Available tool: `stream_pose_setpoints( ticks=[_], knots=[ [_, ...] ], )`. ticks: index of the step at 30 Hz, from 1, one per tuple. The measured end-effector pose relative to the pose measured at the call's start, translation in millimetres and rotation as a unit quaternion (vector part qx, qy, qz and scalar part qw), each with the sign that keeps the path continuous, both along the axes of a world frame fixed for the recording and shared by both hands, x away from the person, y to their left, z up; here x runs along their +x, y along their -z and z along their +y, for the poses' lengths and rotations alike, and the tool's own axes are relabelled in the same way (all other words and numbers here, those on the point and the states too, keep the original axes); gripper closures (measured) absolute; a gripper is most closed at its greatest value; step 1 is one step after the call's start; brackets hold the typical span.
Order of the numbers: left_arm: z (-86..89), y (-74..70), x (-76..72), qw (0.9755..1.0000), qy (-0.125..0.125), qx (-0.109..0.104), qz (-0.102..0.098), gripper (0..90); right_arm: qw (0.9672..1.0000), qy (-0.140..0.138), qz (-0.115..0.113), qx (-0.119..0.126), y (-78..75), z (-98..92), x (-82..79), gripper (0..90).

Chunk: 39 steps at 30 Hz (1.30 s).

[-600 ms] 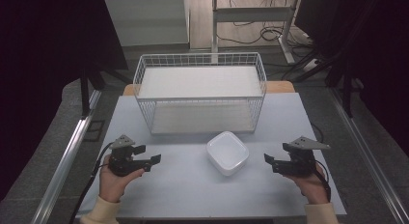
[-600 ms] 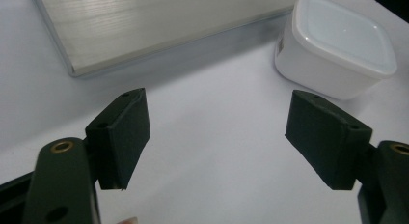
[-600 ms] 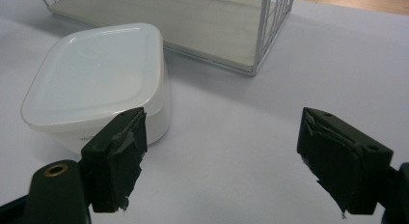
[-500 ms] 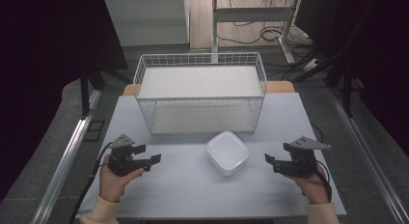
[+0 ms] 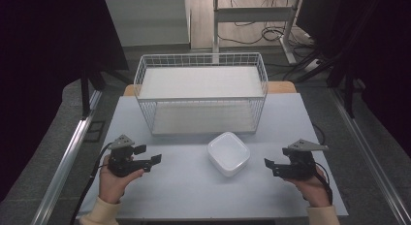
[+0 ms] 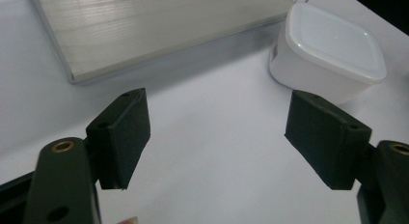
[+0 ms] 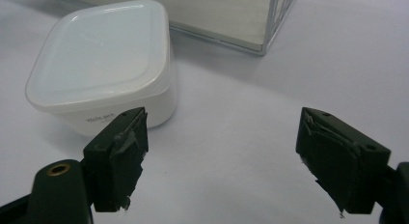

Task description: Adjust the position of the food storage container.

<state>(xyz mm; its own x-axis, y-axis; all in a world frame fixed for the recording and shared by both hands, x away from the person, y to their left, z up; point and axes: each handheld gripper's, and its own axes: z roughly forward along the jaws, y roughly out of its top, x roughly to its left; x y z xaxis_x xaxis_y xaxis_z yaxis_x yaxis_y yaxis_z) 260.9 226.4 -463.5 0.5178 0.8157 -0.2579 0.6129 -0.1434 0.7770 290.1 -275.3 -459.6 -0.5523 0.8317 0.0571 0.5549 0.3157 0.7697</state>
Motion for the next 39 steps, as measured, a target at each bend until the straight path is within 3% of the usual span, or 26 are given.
stream_pose_setpoints(
  ticks=[6, 12, 25, 39],
  knots=[
    [-1.5, 0.7, 0.0, 0.9999, -0.001, 0.007, -0.009, 24.2, 0.9999, 0.012, 0.003, 0.005, -0.9, -3.8, 1.5, 20.4],
    [-2.5, 0.2, -2.6, 0.9999, 0.001, 0.007, -0.010, 24.1, 0.9999, 0.007, 0.009, 0.004, -0.2, 0.2, 7.3, 21.2],
    [-4.2, 0.8, -6.1, 0.9999, 0.003, 0.011, -0.009, 24.0, 0.9999, -0.014, 0.009, -0.002, -18.6, 26.9, 37.7, 26.7],
    [-4.5, 1.5, -6.4, 0.9999, 0.003, 0.012, -0.007, 23.7, 0.9976, -0.050, 0.038, -0.029, -12.0, 56.9, 58.5, 37.6]
  ],
)
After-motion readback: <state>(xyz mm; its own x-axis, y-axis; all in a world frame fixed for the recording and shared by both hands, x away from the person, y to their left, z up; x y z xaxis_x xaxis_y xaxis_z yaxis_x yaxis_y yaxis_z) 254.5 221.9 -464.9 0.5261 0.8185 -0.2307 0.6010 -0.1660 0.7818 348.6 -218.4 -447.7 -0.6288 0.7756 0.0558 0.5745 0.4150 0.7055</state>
